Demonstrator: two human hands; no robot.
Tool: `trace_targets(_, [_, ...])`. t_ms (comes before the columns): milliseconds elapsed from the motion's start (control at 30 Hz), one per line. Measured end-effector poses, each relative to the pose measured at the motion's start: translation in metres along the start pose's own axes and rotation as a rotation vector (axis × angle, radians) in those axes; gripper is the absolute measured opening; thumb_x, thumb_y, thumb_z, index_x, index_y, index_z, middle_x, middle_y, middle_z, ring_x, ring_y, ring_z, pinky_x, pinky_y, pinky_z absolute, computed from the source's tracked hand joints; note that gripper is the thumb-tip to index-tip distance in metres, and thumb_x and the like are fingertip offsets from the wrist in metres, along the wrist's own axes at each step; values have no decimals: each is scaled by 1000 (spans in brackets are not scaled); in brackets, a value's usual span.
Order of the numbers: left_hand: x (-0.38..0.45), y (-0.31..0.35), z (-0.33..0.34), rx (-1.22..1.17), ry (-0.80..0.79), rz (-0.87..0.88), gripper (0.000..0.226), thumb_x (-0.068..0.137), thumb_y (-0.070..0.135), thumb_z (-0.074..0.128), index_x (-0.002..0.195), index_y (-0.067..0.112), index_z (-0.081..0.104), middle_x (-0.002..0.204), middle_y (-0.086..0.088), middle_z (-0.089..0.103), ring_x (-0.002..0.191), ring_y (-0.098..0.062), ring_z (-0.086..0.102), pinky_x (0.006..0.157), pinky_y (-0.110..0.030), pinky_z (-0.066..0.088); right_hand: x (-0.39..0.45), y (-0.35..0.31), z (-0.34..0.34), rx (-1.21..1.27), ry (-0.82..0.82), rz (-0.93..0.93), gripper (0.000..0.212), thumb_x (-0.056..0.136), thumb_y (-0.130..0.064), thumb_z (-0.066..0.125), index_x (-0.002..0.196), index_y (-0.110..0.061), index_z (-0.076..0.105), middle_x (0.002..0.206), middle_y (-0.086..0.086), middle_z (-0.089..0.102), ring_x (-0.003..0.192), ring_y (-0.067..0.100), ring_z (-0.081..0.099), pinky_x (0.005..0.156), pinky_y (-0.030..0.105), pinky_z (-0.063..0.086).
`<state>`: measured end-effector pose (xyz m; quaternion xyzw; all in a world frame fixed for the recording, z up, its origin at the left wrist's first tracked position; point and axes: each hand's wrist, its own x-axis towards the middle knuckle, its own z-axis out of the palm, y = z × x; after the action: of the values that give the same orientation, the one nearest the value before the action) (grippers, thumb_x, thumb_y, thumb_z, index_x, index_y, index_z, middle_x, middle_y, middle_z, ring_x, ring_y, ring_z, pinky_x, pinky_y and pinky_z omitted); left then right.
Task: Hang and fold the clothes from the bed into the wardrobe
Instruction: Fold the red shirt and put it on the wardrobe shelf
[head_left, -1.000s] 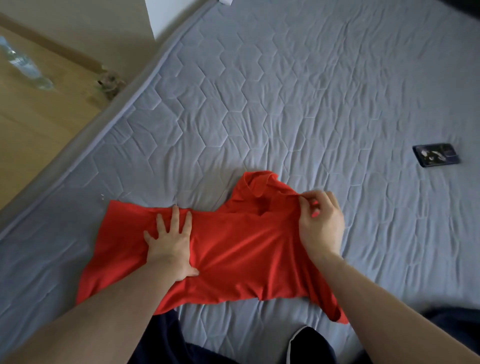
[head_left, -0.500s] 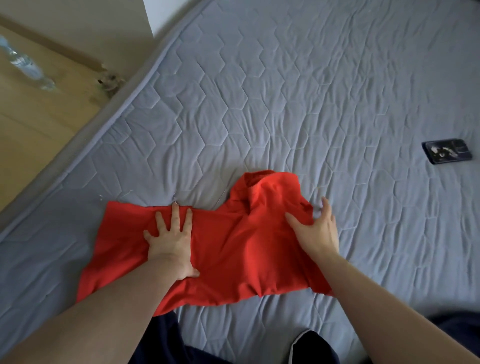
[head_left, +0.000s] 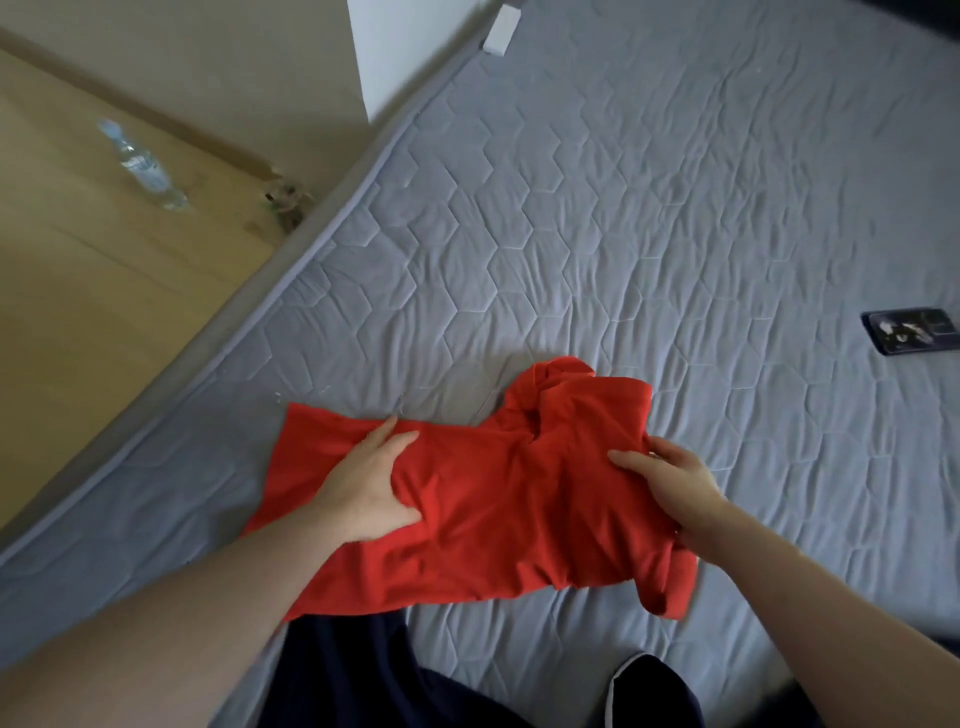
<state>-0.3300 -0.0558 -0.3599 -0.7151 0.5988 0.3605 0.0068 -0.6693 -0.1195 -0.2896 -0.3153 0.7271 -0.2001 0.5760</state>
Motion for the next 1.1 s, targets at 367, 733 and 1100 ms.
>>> trace_targets(367, [-105,-57,-59,-679,436,-95,48,81,-6,67,109,32,65,111,15,69,87,-6,68,83,-26,56,-96,-63,155,-321,44,-353,37,83,-25,81,117,-28,67,87,-24,63,83,0,64,73,2,41])
trace_targets(733, [-110,-85,-46,-957,97,-500,74,63,50,72,131,23,56,121,2,64,109,-17,64,103,-40,50,-108,3,250,-479,-204,-194,38,84,-23,72,122,-28,71,104,-6,75,98,13,71,86,18,53])
trace_targets(1100, [-132,-57,3,-455,235,-661,101,42,72,86,114,18,40,121,-1,45,113,-26,58,88,-38,51,-54,18,188,-320,121,-97,87,77,-37,89,149,-19,44,137,2,61,118,22,62,97,36,49])
